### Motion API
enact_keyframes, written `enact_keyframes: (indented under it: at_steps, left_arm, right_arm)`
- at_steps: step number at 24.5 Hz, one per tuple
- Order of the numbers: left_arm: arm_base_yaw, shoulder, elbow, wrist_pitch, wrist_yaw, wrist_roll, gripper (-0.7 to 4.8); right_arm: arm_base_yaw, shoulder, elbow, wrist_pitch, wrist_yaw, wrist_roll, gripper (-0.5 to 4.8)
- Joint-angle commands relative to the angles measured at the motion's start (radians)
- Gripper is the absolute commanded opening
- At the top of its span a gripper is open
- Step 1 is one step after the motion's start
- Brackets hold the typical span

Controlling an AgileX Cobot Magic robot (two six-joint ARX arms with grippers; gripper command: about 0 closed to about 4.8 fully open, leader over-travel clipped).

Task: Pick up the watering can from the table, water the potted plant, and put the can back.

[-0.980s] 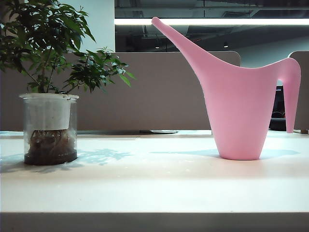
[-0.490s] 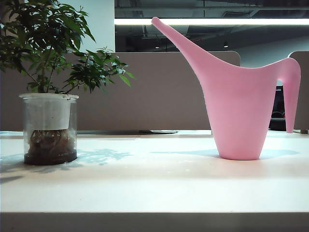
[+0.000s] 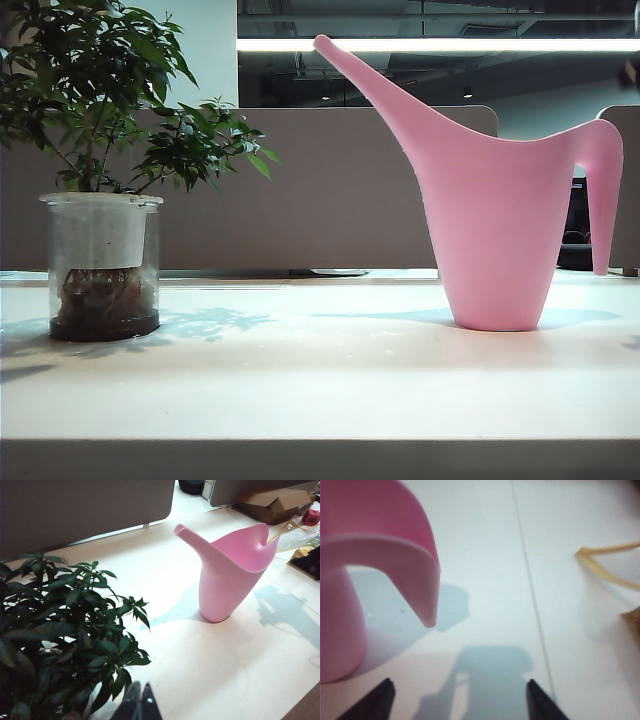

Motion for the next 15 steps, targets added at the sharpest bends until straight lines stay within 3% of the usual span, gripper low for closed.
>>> enact_keyframes:
  at_steps: [1,5,15]
  left_arm:
    - [0.0,-0.002,0.006,0.021,0.004,0.003,-0.05]
    - [0.0,-0.002,0.006,0.021,0.003,0.025,-0.05]
    - [0.0,-0.001,0.006,0.021,-0.019,0.025,-0.05]
  right_arm:
    - [-0.005,0.066,-0.035,0.148,-0.036,-0.002,3.64]
    - [-0.008,0.143,-0.109,0.407,-0.132,-0.003,3.64]
    - [-0.035,0.24,-0.125,0.633,-0.133,-0.004,3.49]
